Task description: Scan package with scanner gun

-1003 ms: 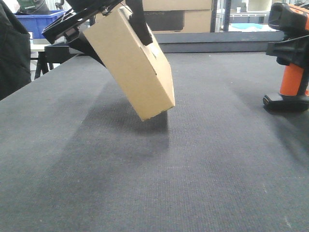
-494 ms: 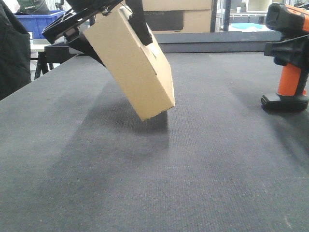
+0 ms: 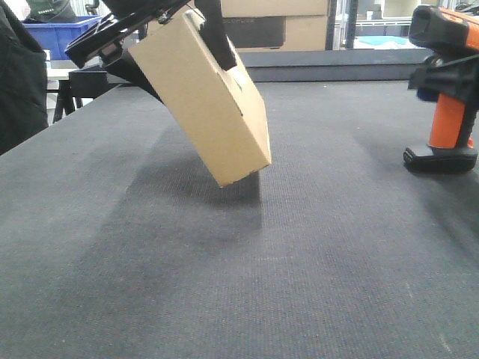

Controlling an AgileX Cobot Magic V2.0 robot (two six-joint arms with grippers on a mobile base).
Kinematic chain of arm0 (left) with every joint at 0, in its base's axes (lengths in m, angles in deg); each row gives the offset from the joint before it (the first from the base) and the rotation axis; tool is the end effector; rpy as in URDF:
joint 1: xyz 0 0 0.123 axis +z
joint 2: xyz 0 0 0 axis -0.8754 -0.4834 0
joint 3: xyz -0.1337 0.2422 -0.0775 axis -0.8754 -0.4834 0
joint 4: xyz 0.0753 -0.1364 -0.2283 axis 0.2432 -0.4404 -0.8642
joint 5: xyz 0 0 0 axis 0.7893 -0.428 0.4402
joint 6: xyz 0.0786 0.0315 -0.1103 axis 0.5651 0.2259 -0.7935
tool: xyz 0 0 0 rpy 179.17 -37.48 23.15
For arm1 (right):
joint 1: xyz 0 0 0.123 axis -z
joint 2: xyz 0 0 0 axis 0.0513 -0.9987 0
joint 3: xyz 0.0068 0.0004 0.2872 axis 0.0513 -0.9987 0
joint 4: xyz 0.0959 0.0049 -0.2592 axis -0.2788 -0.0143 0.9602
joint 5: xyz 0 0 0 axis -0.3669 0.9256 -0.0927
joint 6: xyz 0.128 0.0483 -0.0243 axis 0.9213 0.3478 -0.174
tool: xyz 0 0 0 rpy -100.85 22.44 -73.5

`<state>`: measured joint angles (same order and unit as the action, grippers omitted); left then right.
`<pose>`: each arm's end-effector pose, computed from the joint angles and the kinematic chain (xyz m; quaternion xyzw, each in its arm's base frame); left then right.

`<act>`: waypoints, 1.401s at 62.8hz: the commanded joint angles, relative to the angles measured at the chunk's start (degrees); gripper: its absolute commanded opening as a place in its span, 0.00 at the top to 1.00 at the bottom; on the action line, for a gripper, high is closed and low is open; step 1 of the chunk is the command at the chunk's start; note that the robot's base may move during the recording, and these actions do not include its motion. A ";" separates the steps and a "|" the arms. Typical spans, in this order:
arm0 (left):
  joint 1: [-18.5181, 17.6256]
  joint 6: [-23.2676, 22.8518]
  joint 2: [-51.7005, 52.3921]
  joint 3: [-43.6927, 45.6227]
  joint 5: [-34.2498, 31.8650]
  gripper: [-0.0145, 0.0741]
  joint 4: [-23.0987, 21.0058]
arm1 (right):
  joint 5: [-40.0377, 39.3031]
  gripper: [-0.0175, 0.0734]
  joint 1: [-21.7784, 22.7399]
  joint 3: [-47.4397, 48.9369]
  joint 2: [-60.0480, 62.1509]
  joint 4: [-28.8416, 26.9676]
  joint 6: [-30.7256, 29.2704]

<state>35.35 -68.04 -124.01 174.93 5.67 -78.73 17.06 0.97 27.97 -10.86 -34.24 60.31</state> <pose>0.3824 -0.2199 0.2594 -0.0399 0.9516 -0.2385 0.1896 0.3638 -0.0137 0.1602 0.1054 0.7583 -0.0132 0.6432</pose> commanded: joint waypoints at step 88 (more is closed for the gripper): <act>10.01 0.16 1.64 1.74 15.39 0.49 25.74 | 6.28 0.19 0.06 -20.48 28.71 3.68 0.08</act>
<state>45.31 -67.83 -123.07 176.66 21.68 -52.96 23.77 0.97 7.60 17.32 -30.94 60.31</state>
